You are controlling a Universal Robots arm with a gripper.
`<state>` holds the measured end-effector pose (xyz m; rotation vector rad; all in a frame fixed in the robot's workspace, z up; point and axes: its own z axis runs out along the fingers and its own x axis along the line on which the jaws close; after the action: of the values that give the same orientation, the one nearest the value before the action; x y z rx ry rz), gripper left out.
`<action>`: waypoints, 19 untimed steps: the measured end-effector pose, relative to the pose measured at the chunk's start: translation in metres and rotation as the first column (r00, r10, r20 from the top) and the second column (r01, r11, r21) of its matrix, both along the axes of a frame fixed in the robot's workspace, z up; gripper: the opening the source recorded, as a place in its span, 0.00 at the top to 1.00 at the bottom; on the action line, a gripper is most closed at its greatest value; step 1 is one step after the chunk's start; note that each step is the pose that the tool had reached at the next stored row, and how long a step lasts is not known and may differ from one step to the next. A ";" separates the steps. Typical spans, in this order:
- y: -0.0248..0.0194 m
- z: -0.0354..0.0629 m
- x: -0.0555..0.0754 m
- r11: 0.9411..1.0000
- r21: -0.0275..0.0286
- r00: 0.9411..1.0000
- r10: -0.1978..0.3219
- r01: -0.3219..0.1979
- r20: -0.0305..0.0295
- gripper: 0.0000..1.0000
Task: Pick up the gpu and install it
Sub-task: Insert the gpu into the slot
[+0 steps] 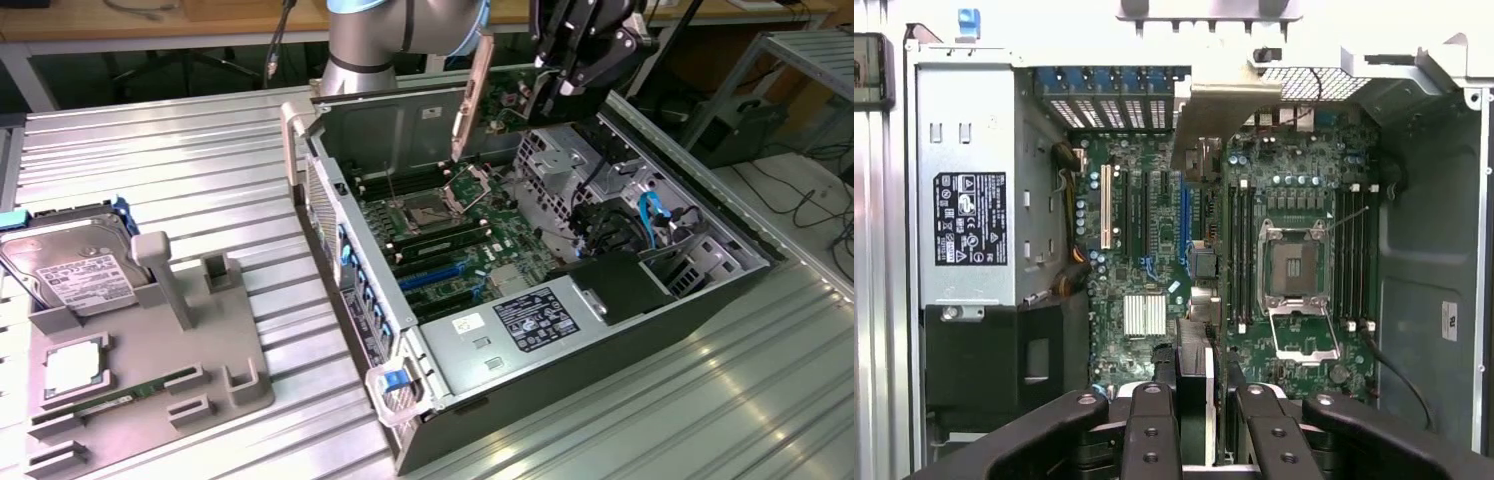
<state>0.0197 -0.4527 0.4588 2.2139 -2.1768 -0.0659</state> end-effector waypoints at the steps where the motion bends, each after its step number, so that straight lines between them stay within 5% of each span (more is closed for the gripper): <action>1: -0.0002 -0.0003 0.000 1.000 0.002 1.000 0.006 -0.006 0.000 0.73; 6: -0.0023 -0.0023 -0.001 0.999 0.008 0.999 0.037 -0.037 0.000 0.73; 19: -0.0026 -0.0039 -0.001 0.997 0.010 0.997 0.071 -0.071 0.001 0.73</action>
<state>0.0190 -0.4553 0.4548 2.2945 -2.1006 -0.0738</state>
